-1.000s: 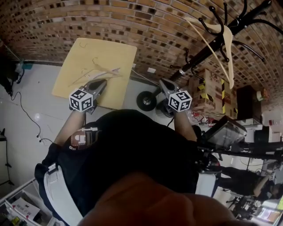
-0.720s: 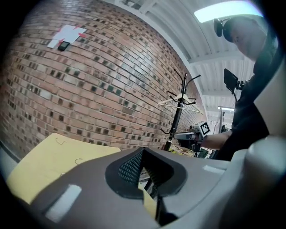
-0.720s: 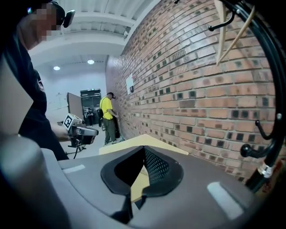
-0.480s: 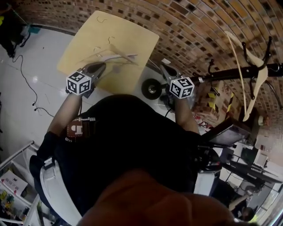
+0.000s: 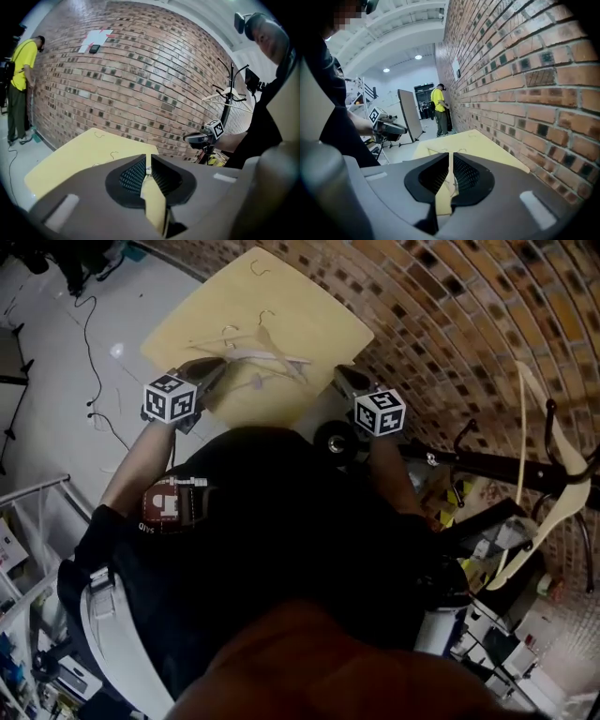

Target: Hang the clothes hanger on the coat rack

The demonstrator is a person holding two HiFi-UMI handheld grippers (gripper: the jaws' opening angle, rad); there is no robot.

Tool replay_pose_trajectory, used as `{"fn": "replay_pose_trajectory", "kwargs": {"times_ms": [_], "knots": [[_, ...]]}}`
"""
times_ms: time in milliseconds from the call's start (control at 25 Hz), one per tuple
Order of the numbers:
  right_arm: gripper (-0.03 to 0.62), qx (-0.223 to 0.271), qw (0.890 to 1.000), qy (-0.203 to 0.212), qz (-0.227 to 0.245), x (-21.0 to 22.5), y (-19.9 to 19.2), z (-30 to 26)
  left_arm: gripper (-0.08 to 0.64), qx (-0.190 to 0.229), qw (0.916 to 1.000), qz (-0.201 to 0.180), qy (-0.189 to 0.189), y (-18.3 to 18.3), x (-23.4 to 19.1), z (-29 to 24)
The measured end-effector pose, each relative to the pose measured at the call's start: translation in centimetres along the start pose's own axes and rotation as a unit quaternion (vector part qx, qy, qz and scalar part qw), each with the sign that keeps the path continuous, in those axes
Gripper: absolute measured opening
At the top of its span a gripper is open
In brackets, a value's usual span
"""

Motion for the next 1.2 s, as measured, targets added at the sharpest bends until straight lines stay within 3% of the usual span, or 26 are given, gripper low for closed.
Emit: {"fn": "replay_pose_trajectory", "kwargs": {"times_ms": [320,520,720,880,1040,1200], "knots": [[0.053,-0.026,0.999,0.021,-0.015,2.3,-0.1,-2.5,0.056,-0.055,0.9972,-0.035,0.037,0.1,0.2,-2.1],[0.071,-0.053,0.998,0.012,-0.021,2.2,-0.9,-4.0,0.089,-0.097,0.9917,-0.070,0.046,0.2,-4.4,-3.4],[0.084,-0.104,0.994,-0.021,-0.032,1.8,-2.5,-7.1,0.095,-0.163,0.9807,-0.109,0.006,-2.3,-10.7,-5.7],[0.107,-0.151,0.986,-0.037,-0.052,1.8,-4.0,-10.3,0.116,-0.219,0.9660,-0.133,-0.033,-5.3,-15.3,-7.6],[0.150,-0.200,0.976,-0.045,-0.078,2.4,-5.9,-13.3,0.128,-0.277,0.9435,-0.166,-0.074,-8.6,-18.2,-9.5],[0.173,-0.254,0.963,-0.055,-0.065,3.0,-7.7,-15.7,0.158,-0.334,0.9197,-0.174,-0.110,-11.7,-19.8,-10.8]]}}
Point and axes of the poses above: the fingertips, and each gripper's own axes: z backward along the fingers, x to its right, y out of its top, the point moved 6 cm from there along z, backward along the fingers, and after that the axes turned 14 degrees about -z, right-handed, at the moved point
